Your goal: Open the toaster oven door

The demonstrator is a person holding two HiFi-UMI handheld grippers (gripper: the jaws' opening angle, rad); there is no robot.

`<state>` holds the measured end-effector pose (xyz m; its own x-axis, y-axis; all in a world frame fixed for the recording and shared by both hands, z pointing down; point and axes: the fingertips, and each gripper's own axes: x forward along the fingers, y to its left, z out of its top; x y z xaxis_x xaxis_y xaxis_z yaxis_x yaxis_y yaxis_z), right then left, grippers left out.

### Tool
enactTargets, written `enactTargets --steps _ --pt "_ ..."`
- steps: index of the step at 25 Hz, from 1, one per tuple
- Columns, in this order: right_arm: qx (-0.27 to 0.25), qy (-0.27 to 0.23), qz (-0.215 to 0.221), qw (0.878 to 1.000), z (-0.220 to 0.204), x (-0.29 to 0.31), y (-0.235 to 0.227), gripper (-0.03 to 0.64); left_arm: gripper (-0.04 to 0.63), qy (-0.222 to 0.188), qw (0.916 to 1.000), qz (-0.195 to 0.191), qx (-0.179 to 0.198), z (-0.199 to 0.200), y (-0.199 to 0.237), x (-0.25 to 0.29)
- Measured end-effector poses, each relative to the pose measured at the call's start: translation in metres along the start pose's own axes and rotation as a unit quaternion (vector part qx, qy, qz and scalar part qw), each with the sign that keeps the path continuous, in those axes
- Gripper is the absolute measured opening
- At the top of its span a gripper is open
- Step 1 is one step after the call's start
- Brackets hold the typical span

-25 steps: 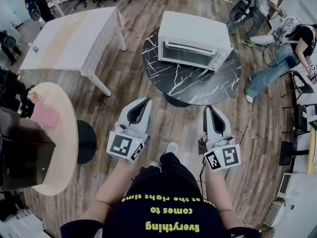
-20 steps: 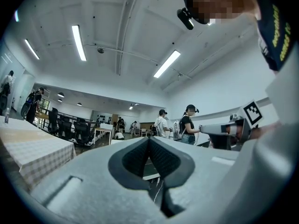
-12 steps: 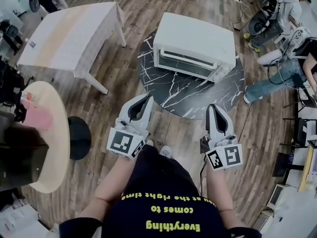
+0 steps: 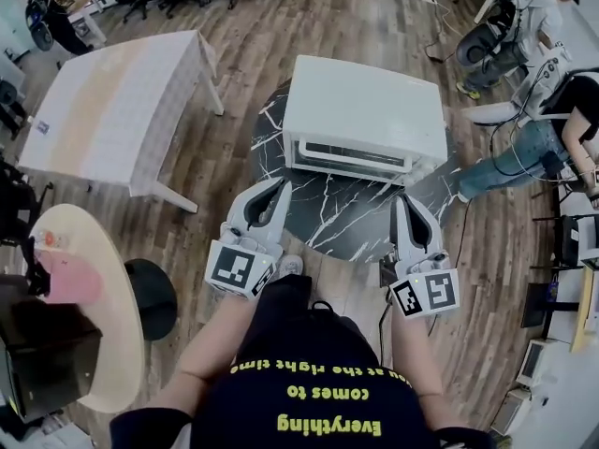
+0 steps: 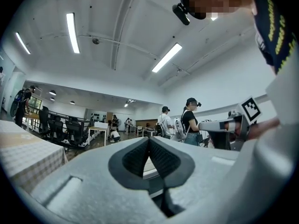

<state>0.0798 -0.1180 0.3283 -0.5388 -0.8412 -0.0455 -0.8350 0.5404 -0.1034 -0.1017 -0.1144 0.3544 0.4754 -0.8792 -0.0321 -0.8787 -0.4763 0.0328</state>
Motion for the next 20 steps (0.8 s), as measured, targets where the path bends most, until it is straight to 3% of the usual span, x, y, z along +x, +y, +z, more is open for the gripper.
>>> enactTargets --steps 10,20 --pt "0.006 -0.013 -0.048 0.999 -0.001 0.063 -0.005 0.011 0.000 0.006 0.9991 -0.041 0.002 0.002 0.064 0.053" --pt "0.020 0.004 -0.047 0.999 -0.016 0.073 -0.029 0.011 0.000 0.033 0.9989 -0.032 -0.012 -0.020 0.063 0.073"
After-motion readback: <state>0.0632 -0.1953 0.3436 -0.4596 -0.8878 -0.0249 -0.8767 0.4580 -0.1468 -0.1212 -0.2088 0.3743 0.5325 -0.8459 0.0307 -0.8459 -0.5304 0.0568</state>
